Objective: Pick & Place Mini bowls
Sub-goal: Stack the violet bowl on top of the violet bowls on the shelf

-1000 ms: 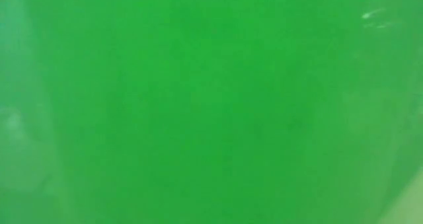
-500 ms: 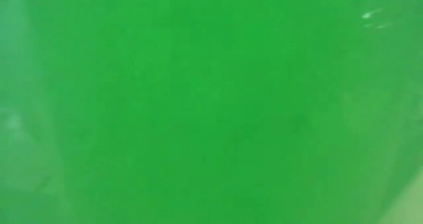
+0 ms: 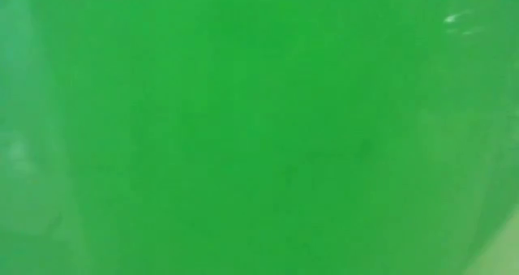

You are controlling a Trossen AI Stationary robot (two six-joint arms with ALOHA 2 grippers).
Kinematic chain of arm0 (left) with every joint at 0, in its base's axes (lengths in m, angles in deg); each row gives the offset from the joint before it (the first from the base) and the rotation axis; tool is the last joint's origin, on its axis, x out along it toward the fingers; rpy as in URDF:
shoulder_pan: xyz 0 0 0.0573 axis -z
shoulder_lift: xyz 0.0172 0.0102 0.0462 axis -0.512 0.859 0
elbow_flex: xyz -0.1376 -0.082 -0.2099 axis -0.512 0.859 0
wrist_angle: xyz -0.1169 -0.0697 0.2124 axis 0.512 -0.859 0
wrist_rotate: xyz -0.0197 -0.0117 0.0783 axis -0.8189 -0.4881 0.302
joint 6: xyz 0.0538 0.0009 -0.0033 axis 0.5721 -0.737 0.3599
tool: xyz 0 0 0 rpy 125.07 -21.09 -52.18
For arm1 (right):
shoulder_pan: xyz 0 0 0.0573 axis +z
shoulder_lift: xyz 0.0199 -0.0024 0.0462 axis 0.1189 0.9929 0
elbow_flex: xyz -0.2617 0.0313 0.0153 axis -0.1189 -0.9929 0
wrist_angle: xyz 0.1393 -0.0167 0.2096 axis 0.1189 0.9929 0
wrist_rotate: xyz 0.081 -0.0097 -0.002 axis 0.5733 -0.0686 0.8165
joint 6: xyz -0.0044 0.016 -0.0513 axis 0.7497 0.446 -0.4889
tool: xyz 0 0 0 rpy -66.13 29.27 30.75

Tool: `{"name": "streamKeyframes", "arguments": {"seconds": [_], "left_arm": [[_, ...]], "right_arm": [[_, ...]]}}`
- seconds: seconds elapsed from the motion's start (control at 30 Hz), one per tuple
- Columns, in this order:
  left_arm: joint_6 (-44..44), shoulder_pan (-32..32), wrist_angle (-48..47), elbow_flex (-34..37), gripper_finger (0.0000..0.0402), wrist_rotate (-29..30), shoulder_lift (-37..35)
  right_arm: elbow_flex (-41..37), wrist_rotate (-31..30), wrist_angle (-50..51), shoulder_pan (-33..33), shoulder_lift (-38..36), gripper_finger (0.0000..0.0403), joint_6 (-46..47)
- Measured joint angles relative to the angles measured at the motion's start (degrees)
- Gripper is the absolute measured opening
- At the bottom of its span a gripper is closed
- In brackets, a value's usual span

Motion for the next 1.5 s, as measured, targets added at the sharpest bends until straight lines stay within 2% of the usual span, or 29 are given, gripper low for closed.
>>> {"name": "streamKeyframes", "arguments": {"seconds": [0.37,0.57,0.77,0.97,1.5], "left_arm": [[-12.5,10.2,18.2,13.9,0.011,-6.2,0.0],[-13.5,11.0,20.3,18.1,0.011,-6.8,0.1],[-13.2,11.1,21.6,19.0,0.011,-6.6,0.1],[-13.4,11.9,27.0,19.3,0.011,-6.6,0.3],[-13.0,13.9,30.8,19.8,0.011,-6.8,6.8]], "right_arm": [[0.0,0.0,0.0,0.0,0.0,0.0068,-0.2],[0.0,-0.1,0.0,0.0,0.0,0.0073,-0.2],[0.0,-0.1,0.0,0.0,0.0,0.0073,-0.2],[0.0,-0.1,0.0,0.0,0.0,0.0069,-0.2],[0.0,-0.1,0.0,0.0,0.0,0.0069,-0.6]]}}
